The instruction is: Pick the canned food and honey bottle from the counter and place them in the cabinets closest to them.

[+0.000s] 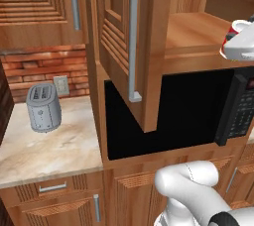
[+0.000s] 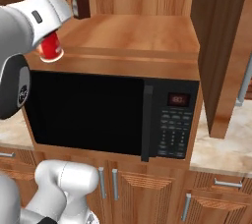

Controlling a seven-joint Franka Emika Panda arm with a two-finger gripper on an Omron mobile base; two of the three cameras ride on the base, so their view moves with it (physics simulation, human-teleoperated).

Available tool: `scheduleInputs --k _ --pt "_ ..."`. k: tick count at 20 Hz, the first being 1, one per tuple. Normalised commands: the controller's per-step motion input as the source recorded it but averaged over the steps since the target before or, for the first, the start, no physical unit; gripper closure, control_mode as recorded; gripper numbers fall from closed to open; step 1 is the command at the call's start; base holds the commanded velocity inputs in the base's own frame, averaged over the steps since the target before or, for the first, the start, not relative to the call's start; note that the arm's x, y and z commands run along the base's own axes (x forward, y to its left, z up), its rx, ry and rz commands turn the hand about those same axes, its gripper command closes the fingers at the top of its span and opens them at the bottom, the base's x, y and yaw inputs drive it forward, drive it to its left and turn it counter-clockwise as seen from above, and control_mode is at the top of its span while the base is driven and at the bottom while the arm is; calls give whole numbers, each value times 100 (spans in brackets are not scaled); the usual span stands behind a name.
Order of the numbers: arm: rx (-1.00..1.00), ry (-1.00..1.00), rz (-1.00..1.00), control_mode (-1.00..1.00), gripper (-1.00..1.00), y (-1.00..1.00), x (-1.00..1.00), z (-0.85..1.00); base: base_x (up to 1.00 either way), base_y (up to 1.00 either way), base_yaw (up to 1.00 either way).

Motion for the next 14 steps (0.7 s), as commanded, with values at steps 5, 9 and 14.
scheduleInputs --k 5,9,14 --pt "4 -9 -4 -100 100 0 32 0 0 0 0" --pt "3 -6 0 -100 100 0 40 -1 0 0 0" --pt "2 2 0 -100 100 0 35 7 0 0 0"
